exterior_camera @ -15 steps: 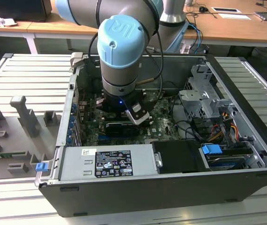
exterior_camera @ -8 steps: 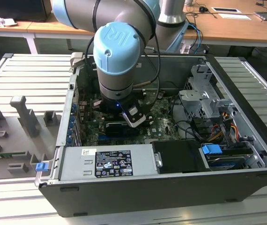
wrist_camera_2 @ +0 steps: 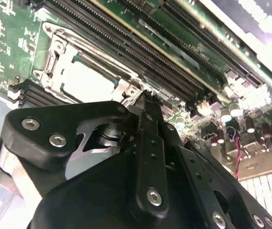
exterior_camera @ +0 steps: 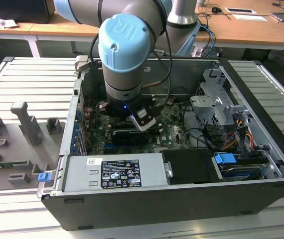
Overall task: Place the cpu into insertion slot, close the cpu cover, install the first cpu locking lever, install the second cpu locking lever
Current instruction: 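Install the second cpu locking lever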
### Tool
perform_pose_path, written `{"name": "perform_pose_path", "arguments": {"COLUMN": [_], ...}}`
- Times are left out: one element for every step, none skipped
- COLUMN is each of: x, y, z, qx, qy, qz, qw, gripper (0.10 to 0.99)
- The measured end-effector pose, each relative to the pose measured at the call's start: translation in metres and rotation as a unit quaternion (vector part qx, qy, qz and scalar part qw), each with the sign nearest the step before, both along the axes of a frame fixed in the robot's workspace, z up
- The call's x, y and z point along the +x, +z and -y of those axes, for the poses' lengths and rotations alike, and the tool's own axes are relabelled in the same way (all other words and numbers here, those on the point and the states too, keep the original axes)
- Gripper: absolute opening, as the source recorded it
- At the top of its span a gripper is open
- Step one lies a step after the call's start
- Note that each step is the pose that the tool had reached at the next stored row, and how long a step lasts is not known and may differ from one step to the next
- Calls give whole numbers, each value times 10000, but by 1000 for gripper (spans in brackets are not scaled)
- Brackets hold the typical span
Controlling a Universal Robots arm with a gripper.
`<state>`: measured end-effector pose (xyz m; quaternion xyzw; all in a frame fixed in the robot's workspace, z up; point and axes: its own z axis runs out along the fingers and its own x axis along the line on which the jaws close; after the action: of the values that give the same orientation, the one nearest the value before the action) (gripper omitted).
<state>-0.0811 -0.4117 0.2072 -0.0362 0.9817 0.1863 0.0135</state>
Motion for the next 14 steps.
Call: {"name": "perform_pose_path", "arguments": {"x": [0, 0, 1, 0, 0, 1, 0, 0, 0, 0, 1, 1, 0, 0], "y": [12, 26, 38, 45, 58, 64, 70, 82, 92, 103, 109, 111, 112, 112], "z": [0, 0, 0, 0, 0, 0, 0, 0, 0, 0, -1, 0, 0, 0], "qx": [1, 3, 3, 4, 4, 4, 4, 4, 4, 4, 5, 5, 4, 5], "qy": [0, 0, 0, 0, 0, 0, 0, 0, 0, 0, 0, 0, 0, 0], "qz": [0, 0, 0, 0, 0, 0, 0, 0, 0, 0, 1, 0, 0, 0], "qw": [10000, 10000, 10000, 10000, 10000, 10000, 10000, 10000, 10000, 10000, 10000, 10000, 10000, 10000], "gripper": [106, 106, 106, 106, 106, 106, 106, 106, 106, 106, 106, 106, 106, 106]}}
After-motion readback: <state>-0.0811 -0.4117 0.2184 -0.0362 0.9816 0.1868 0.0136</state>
